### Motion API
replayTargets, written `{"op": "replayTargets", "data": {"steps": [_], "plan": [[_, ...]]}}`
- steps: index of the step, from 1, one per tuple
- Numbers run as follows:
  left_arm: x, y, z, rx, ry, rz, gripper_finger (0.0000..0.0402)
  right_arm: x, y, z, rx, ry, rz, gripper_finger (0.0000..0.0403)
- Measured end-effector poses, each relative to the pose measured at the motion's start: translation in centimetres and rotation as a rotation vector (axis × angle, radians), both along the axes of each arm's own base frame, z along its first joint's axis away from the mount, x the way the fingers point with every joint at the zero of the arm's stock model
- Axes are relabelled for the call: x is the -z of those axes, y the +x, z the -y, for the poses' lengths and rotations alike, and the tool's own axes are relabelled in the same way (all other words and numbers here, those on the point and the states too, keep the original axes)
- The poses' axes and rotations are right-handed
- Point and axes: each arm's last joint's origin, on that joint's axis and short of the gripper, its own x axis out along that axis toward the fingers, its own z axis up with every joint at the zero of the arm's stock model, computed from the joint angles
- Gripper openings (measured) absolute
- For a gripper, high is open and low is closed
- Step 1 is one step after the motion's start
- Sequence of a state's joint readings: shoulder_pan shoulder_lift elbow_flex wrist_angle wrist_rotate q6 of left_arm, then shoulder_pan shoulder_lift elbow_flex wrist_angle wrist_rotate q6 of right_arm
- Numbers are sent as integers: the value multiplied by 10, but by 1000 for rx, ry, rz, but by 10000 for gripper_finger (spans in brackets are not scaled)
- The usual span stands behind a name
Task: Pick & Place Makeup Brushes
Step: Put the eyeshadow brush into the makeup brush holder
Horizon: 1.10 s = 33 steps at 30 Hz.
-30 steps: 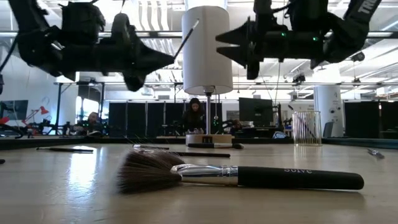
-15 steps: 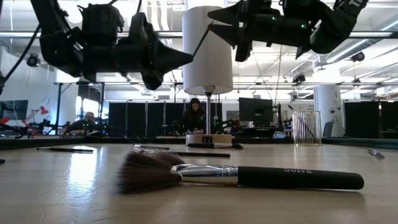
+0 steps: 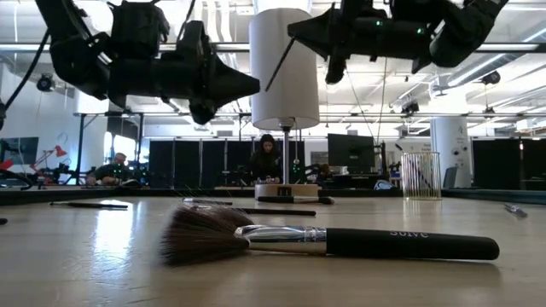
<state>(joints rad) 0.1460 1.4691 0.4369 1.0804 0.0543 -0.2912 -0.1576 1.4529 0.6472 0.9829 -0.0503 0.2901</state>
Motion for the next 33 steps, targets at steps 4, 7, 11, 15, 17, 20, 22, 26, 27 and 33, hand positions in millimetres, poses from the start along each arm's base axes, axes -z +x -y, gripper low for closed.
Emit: {"op": "replayTargets", "data": {"steps": [4, 7, 11, 15, 17, 20, 22, 26, 27, 33], "plan": [[-2, -12, -1, -12, 22, 10, 74, -18, -20, 0, 66, -35, -81, 14], [0, -22, -2, -22, 35, 9, 78, -31, -44, 1, 179, -63, -188, 14], [5, -30, -2, -25, 37, 2, 74, -43, -85, 8, 408, -82, -328, 13], [6, -31, -2, -21, 52, -5, 68, -44, -123, 24, 683, -78, -465, 13], [7, -31, -2, -22, 62, -7, 66, -43, -136, 36, 800, -75, -519, 13], [7, -31, -2, -22, 81, -10, 64, -39, -150, 57, 934, -61, -587, 12], [7, -31, -2, -23, 85, -10, 64, -33, -157, 71, 1006, -38, -631, 12], [7, -31, -2, -23, 81, -10, 64, -18, -167, 95, 1033, 27, -687, 12], [7, -31, -2, -23, 81, -11, 64, -15, -168, 100, 1035, 38, -683, 12], [7, -31, -2, -26, 82, -13, 64, 8, -169, 117, 1061, 124, -719, 12]]}}
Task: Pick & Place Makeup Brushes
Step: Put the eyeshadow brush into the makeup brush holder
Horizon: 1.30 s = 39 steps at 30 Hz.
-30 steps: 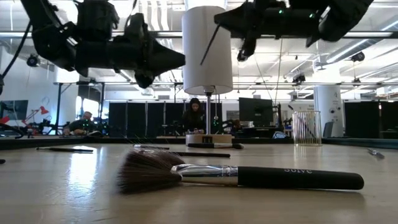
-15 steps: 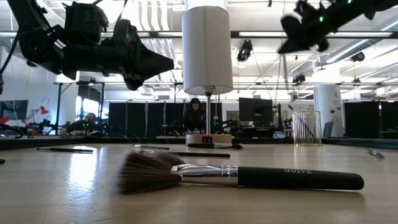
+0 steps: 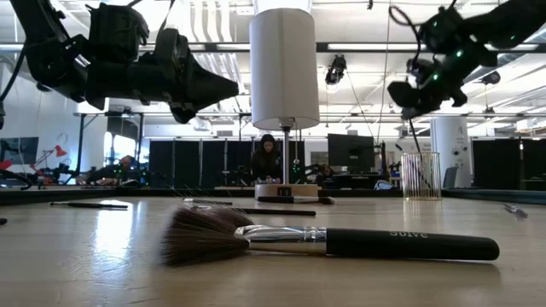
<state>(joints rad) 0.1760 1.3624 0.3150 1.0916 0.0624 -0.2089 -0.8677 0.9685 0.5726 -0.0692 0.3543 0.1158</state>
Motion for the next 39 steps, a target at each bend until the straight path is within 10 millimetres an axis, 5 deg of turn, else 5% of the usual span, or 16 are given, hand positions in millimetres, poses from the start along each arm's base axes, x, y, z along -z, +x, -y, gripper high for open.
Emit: {"op": "replayTargets", "data": {"steps": [16, 28, 34, 39], "plan": [[6, -2, 0, -25, -30, -37, 64, 45, 12, 14, 48, 186, -24, 32], [12, -2, -1, -40, -104, -92, 64, 37, 10, 10, 58, 184, 29, 119], [13, -3, -1, -54, -143, -101, 64, 12, 12, -14, -91, 75, 66, 72], [18, -1, -3, -100, -147, -197, 46, 12, 17, -41, -234, 2, 107, 14]]}}
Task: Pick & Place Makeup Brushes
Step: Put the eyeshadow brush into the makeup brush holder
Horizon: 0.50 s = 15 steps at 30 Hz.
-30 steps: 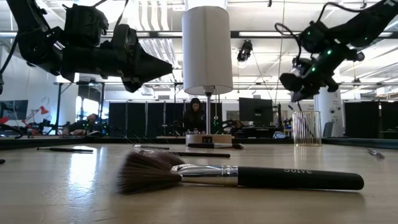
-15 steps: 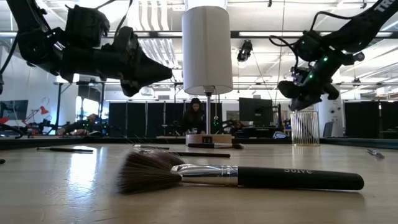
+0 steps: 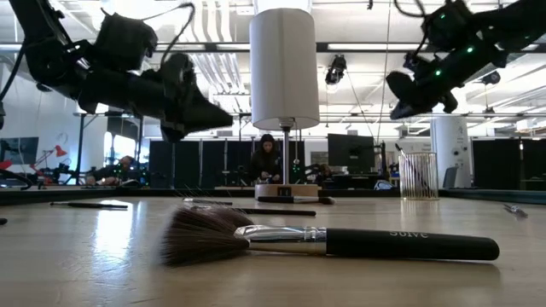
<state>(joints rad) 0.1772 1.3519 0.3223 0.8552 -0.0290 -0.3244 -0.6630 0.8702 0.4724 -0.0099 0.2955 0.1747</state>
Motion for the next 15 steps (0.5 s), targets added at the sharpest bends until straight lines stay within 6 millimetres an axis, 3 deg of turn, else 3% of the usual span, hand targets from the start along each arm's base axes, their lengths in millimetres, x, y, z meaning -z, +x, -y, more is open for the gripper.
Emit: {"op": "replayTargets", "data": {"steps": [7, 15], "plan": [[-2, 8, 7, 37, -103, -306, 3, 25, 9, -28, -172, -86, 141, 8], [4, 25, 42, 164, -166, -627, 44, 48, 4, -37, -204, -112, 170, 8]]}}
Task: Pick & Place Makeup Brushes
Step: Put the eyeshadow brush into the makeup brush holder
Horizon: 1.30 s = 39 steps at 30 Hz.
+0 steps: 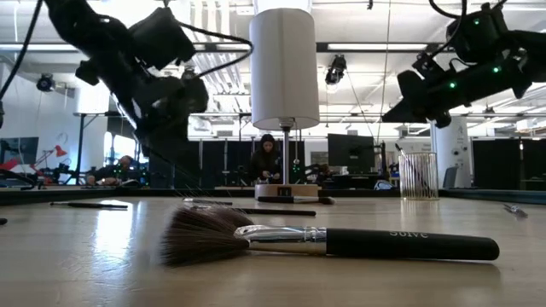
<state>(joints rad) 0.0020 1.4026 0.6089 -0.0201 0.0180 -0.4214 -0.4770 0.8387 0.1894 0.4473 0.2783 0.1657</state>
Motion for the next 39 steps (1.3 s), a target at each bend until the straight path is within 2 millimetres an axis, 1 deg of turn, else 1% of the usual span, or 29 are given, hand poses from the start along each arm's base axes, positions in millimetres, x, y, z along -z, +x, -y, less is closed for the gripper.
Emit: {"op": "replayTargets", "data": {"steps": [3, 7, 12, 17, 21, 25, 27, 29, 32, 36, 39], "plan": [[5, 9, 9, 33, 2, -27, 64, -1, 0, 0, -5, -3, 7, 8], [18, 17, 13, 35, 16, -83, 82, -5, 2, -2, -81, 2, 25, 8], [27, 24, 16, 52, 28, -122, 87, -8, 6, -6, -147, 5, 37, 8], [32, 23, 17, 75, 49, -155, 87, -8, 8, -10, -172, 4, 41, 8], [36, 21, 19, 86, 55, -193, 71, -9, 9, -12, -183, 9, 52, 8], [38, 20, 21, 98, 67, -209, 23, -8, 11, -16, -216, 14, 51, 8], [35, 19, 20, 96, 70, -204, 7, -8, 12, -19, -245, 16, 50, 8], [28, 20, 18, 90, 56, -186, 4, -8, 14, -24, -283, 25, 41, 8], [16, 21, 8, 75, -68, -176, 2, -12, 20, -31, -334, 58, -13, 8], [-10, 34, -11, 4, -260, -91, 1, -22, 33, -42, -404, 107, -132, 9], [-17, 40, -24, -19, -352, -81, 1, -29, 47, -50, -466, 100, -199, 12]]}}
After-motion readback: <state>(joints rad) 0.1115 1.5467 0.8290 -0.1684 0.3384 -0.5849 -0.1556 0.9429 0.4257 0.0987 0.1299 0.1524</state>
